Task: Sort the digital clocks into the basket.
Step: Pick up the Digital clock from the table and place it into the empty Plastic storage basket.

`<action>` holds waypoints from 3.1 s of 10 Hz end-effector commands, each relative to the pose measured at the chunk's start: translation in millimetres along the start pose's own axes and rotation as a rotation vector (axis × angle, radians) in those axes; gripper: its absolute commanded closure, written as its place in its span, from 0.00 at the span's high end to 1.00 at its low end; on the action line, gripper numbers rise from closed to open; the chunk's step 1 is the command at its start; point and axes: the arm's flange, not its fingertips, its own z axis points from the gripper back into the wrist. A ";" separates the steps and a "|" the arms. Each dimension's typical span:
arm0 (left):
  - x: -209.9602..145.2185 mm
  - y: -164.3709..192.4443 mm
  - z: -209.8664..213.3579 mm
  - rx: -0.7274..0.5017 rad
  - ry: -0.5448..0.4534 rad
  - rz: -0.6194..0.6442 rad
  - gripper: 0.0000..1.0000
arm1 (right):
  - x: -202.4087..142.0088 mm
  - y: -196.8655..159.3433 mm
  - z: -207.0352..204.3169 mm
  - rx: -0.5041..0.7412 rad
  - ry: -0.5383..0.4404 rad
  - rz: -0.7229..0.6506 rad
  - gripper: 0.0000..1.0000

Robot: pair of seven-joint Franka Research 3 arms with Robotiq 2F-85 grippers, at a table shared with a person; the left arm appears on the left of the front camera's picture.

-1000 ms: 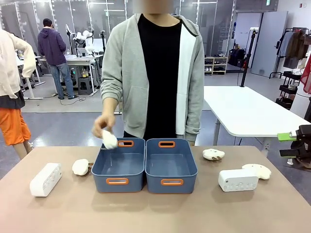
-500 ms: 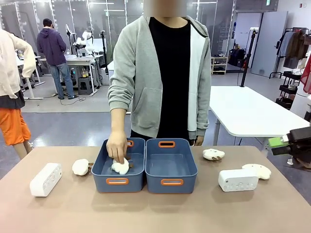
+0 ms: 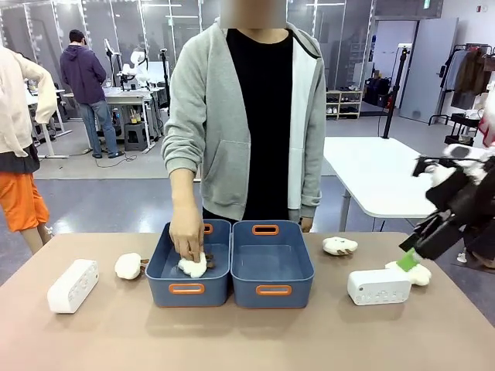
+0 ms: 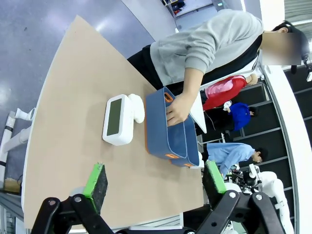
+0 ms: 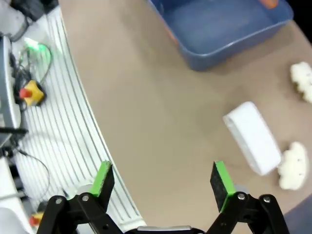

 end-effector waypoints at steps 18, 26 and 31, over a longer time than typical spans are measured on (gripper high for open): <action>1.1 -0.9 1.5 -0.022 -0.010 -0.018 1.00 | 15.2 -141.0 -175.8 -0.083 0.373 0.341 1.00; 1.1 -0.9 1.5 -0.022 -0.010 -0.018 1.00 | 17.5 -131.0 -150.4 -0.047 0.358 0.303 0.00; 1.1 -0.9 1.5 -0.022 -0.010 -0.018 1.00 | -28.7 -66.5 -16.3 0.009 0.151 0.322 0.00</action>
